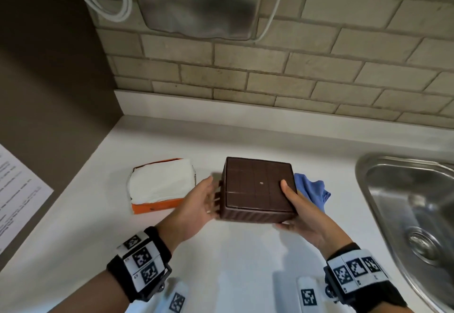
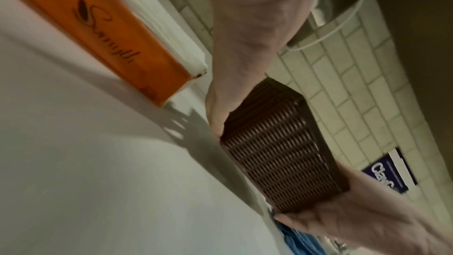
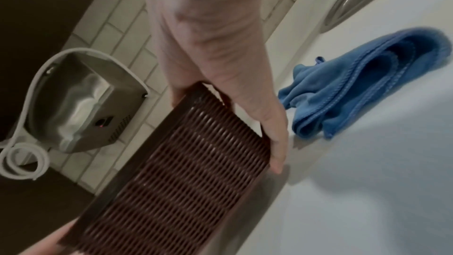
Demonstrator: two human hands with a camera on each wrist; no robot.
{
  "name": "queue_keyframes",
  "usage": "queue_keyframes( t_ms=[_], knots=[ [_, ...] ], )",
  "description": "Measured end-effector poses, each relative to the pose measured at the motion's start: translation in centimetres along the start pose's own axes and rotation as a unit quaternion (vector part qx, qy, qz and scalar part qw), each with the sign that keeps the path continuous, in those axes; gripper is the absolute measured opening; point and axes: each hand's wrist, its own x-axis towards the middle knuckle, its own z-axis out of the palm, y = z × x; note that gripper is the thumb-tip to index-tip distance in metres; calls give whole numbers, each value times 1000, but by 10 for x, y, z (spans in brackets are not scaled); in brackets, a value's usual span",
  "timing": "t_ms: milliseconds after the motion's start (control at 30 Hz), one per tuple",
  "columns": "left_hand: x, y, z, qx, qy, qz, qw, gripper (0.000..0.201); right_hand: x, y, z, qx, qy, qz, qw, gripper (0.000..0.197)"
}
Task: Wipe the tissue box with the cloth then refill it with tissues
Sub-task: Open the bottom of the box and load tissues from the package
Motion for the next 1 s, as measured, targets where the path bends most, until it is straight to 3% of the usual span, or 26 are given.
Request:
queue_keyframes(
  t_ms=[100,400,533,633,767,900,967,1000],
  knots=[
    [0,-4,7,57,-6,15,998,32,10,5,10,-43,17,-11,999,33],
    [5,-1,11,92,-10,15,996,40,25,18,31,-112,100,-92,984,45],
    [11,-7,2,115,-5,12,993,55,29,21,31,-127,117,-105,979,35],
    [5,-8,7,180,-18,54,982,26,31,20,29,-164,128,-144,968,30],
    [8,-9,7,279,-9,140,950,48,43,21,17,-257,177,-185,932,24],
    [17,-12,-3,331,-16,167,929,58,46,15,11,-288,170,-191,923,27],
    [22,-16,-11,332,-23,161,929,84,43,12,13,-374,187,-221,881,46],
    [24,-19,-13,352,-13,157,923,101,37,10,16,-442,202,-245,839,57]
  ],
)
